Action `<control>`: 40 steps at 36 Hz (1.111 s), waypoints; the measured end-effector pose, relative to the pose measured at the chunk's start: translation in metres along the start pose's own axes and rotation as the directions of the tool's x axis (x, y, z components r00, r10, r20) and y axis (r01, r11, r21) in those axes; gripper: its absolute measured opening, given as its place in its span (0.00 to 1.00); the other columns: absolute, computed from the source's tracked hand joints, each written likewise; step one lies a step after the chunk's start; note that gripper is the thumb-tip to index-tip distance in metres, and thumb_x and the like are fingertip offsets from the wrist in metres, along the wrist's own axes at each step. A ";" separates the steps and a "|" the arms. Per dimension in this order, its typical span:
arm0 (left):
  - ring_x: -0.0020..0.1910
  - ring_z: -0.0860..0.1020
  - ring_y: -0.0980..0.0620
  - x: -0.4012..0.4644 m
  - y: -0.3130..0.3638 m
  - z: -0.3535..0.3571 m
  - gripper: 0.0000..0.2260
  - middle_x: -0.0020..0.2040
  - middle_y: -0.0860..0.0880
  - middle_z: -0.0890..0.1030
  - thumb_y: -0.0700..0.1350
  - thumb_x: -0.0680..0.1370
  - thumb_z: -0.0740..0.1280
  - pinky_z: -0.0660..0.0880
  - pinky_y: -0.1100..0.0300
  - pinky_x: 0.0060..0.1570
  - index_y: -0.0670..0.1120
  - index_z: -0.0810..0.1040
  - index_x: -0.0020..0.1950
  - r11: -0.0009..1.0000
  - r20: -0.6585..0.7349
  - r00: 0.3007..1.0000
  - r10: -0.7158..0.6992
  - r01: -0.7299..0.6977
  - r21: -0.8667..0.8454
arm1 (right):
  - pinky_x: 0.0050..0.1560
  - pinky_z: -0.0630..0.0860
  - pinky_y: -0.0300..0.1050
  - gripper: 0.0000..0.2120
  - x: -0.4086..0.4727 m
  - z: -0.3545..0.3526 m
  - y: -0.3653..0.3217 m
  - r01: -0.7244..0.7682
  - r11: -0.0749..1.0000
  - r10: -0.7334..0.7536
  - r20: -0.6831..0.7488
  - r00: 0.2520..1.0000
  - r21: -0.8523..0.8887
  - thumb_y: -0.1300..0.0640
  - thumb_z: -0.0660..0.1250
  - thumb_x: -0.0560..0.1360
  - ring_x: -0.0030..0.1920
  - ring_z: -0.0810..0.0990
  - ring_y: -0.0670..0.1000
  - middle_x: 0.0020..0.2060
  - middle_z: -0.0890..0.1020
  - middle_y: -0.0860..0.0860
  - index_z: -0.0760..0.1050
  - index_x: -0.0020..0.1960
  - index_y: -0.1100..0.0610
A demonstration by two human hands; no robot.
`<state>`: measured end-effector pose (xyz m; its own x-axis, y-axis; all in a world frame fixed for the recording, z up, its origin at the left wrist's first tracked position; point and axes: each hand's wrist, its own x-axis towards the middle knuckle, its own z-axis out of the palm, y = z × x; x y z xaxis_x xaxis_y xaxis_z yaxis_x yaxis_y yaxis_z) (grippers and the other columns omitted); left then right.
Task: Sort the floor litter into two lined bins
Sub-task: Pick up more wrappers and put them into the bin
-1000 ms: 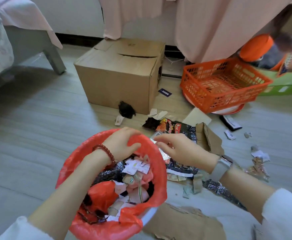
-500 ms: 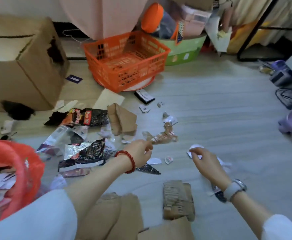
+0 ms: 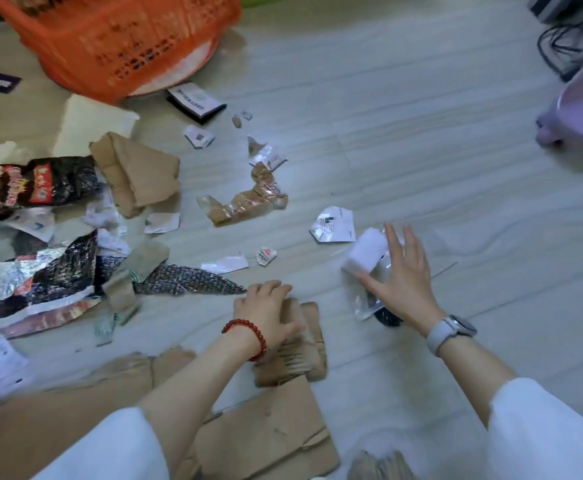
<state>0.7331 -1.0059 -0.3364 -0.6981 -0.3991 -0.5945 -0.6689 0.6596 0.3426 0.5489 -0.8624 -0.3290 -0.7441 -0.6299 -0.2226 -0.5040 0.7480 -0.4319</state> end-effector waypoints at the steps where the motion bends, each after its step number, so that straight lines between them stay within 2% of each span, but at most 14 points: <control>1: 0.73 0.54 0.47 0.002 0.001 0.001 0.31 0.75 0.52 0.57 0.59 0.74 0.64 0.58 0.47 0.68 0.54 0.57 0.74 1.000 -0.019 1.000 -0.005 0.005 -0.006 | 0.73 0.47 0.56 0.44 0.002 0.003 0.000 0.028 0.999 -0.027 0.025 0.999 -0.020 0.40 0.68 0.69 0.75 0.42 0.56 0.76 0.45 0.54 0.45 0.75 0.46; 6: 0.72 0.57 0.49 0.015 0.007 -0.002 0.29 0.73 0.53 0.60 0.58 0.74 0.64 0.59 0.50 0.68 0.54 0.60 0.72 0.995 -0.150 0.989 -0.021 0.007 -0.098 | 0.67 0.64 0.54 0.33 0.014 0.012 -0.006 0.085 0.990 -0.088 0.029 0.996 0.115 0.53 0.69 0.70 0.70 0.60 0.58 0.67 0.63 0.57 0.60 0.71 0.51; 9: 0.73 0.56 0.49 0.021 0.013 -0.006 0.38 0.74 0.51 0.59 0.58 0.71 0.69 0.59 0.49 0.70 0.54 0.54 0.74 0.976 -0.201 0.980 0.010 -0.053 -0.210 | 0.59 0.68 0.48 0.31 0.015 0.010 -0.019 0.074 0.963 -0.076 -0.002 0.997 0.260 0.50 0.70 0.69 0.64 0.67 0.53 0.64 0.67 0.53 0.61 0.69 0.50; 13: 0.72 0.58 0.50 0.024 0.027 -0.015 0.46 0.74 0.51 0.60 0.54 0.66 0.75 0.60 0.50 0.70 0.53 0.49 0.75 0.910 -0.279 0.958 0.071 -0.177 -0.375 | 0.59 0.70 0.45 0.30 0.004 0.008 -0.039 -0.094 0.823 -0.050 0.236 0.970 0.561 0.45 0.71 0.69 0.60 0.72 0.48 0.60 0.72 0.47 0.62 0.65 0.48; 15: 0.64 0.69 0.52 0.025 0.037 -0.022 0.37 0.65 0.52 0.70 0.50 0.67 0.74 0.67 0.61 0.58 0.51 0.60 0.71 0.845 -0.351 0.936 0.025 -0.208 -0.493 | 0.62 0.72 0.48 0.21 -0.002 0.012 -0.041 -0.109 0.747 -0.127 0.301 0.945 0.656 0.44 0.64 0.74 0.60 0.74 0.47 0.57 0.75 0.45 0.65 0.64 0.47; 17: 0.52 0.74 0.52 0.023 0.044 -0.028 0.24 0.52 0.55 0.73 0.48 0.70 0.72 0.66 0.63 0.43 0.49 0.68 0.63 0.828 -0.391 0.919 -0.047 -0.184 -0.530 | 0.65 0.68 0.44 0.16 -0.003 0.010 -0.036 -0.065 0.713 -0.147 0.239 0.960 0.698 0.47 0.56 0.79 0.60 0.72 0.43 0.58 0.75 0.42 0.69 0.65 0.50; 19: 0.46 0.73 0.51 0.022 0.042 -0.030 0.19 0.48 0.53 0.74 0.47 0.71 0.70 0.64 0.59 0.37 0.48 0.68 0.59 0.828 -0.398 0.914 -0.081 -0.161 -0.537 | 0.65 0.63 0.37 0.19 0.001 0.008 -0.020 0.025 0.836 -0.098 0.104 0.990 0.549 0.47 0.56 0.79 0.63 0.69 0.44 0.62 0.74 0.47 0.71 0.65 0.54; 21: 0.44 0.73 0.49 0.021 0.036 -0.029 0.18 0.46 0.51 0.74 0.46 0.72 0.69 0.67 0.57 0.35 0.48 0.67 0.58 0.817 -0.396 0.911 -0.111 -0.143 -0.558 | 0.69 0.59 0.44 0.29 0.009 0.011 0.005 0.084 0.977 -0.089 0.017 0.996 0.197 0.39 0.58 0.73 0.69 0.64 0.51 0.67 0.70 0.52 0.68 0.68 0.54; 23: 0.44 0.74 0.48 0.020 0.030 -0.028 0.19 0.46 0.51 0.74 0.46 0.72 0.69 0.69 0.57 0.36 0.49 0.66 0.59 0.798 -0.383 0.913 -0.140 -0.125 -0.589 | 0.72 0.55 0.55 0.39 0.013 0.015 0.027 0.026 0.997 -0.018 0.096 0.995 -0.073 0.34 0.59 0.67 0.74 0.54 0.56 0.73 0.60 0.54 0.56 0.73 0.50; 25: 0.46 0.73 0.49 0.019 0.026 -0.027 0.22 0.48 0.52 0.74 0.47 0.72 0.70 0.68 0.58 0.39 0.49 0.65 0.62 0.788 -0.380 0.912 -0.152 -0.120 -0.604 | 0.72 0.51 0.58 0.47 0.012 0.019 0.041 -0.021 0.980 0.055 0.168 0.984 -0.199 0.35 0.65 0.67 0.75 0.48 0.57 0.75 0.52 0.54 0.46 0.76 0.50; 28: 0.47 0.73 0.49 0.018 0.022 -0.025 0.24 0.50 0.53 0.72 0.46 0.72 0.70 0.69 0.58 0.43 0.49 0.64 0.65 0.782 -0.375 0.914 -0.153 -0.120 -0.612 | 0.71 0.55 0.54 0.50 0.010 0.021 0.044 -0.020 0.974 0.045 0.106 0.993 -0.226 0.38 0.70 0.66 0.72 0.55 0.58 0.72 0.58 0.56 0.47 0.76 0.56; 33: 0.50 0.73 0.50 0.015 0.020 -0.023 0.23 0.52 0.53 0.72 0.49 0.72 0.70 0.72 0.56 0.47 0.49 0.66 0.65 0.781 -0.347 0.928 -0.136 -0.115 -0.613 | 0.60 0.62 0.48 0.29 0.011 0.027 0.038 -0.004 0.969 0.026 0.085 0.996 -0.247 0.47 0.70 0.70 0.61 0.64 0.59 0.60 0.69 0.56 0.67 0.65 0.58; 36: 0.50 0.72 0.51 0.011 0.017 -0.020 0.25 0.51 0.54 0.72 0.54 0.70 0.68 0.71 0.57 0.48 0.49 0.67 0.64 0.794 -0.329 0.938 -0.112 -0.114 -0.597 | 0.56 0.65 0.50 0.18 0.008 0.030 0.038 0.019 0.968 -0.008 0.044 0.999 -0.251 0.52 0.68 0.72 0.57 0.68 0.60 0.55 0.73 0.58 0.74 0.58 0.61; 40: 0.49 0.71 0.52 0.004 0.014 -0.016 0.24 0.50 0.53 0.72 0.52 0.72 0.69 0.68 0.59 0.47 0.48 0.68 0.64 0.809 -0.311 0.946 -0.094 -0.109 -0.577 | 0.48 0.70 0.53 0.06 0.000 0.036 0.037 0.120 0.946 -0.137 -0.035 0.990 -0.302 0.59 0.73 0.67 0.51 0.75 0.63 0.47 0.77 0.60 0.80 0.41 0.60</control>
<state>0.7168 -1.0080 -0.3221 -0.6765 -0.6379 -0.3681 -0.6126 0.2098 0.7621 0.5458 -0.8422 -0.3764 -0.6827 -0.7189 -0.1307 -0.6987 0.6947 -0.1710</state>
